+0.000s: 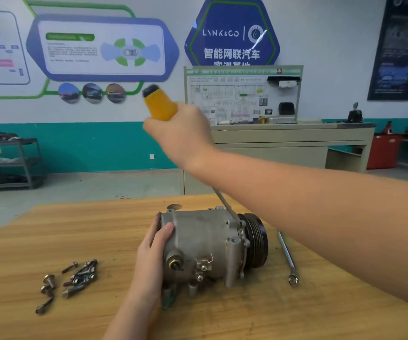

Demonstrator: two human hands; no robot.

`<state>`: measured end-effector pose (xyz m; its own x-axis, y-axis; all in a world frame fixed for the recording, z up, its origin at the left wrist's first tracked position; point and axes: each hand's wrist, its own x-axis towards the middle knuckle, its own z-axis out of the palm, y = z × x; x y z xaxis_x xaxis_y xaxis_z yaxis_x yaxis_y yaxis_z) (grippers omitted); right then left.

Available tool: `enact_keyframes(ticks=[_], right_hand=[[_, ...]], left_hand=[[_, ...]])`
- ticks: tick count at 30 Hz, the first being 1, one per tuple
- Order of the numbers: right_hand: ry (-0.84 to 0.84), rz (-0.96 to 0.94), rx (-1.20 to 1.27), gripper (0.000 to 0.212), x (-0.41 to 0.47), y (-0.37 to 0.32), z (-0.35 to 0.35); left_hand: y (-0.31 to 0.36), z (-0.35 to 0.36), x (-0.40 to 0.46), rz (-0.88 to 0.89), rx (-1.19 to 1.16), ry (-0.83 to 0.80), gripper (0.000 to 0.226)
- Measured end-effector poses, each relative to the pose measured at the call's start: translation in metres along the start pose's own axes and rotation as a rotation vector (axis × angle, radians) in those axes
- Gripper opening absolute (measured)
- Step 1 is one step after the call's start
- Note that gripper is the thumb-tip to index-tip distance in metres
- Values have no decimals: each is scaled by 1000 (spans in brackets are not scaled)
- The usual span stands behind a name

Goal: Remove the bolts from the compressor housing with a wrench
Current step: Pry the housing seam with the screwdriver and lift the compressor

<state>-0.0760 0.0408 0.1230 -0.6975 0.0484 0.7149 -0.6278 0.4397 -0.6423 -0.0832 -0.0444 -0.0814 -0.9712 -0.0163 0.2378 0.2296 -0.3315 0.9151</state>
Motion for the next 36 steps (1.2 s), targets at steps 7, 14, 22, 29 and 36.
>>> enact_keyframes(ticks=[7,14,22,29,36], right_hand=[[-214,-121,-161,35,-27,3,34],[16,-745,-137,16,-11,-4,-77],[-305,64,-861,39,-91,182,-197],[-603,122,-931,57,-147,263,-213],[-685,169,-761,46,-142,272,-219]], left_hand=[[8,-5,1,-19,99,-98,87],[23,-3,-11,-139,121,-159,88],[28,1,-13,-117,127,-194,51],[29,-6,-17,-448,186,-184,91],[23,1,-14,-419,113,-69,85]])
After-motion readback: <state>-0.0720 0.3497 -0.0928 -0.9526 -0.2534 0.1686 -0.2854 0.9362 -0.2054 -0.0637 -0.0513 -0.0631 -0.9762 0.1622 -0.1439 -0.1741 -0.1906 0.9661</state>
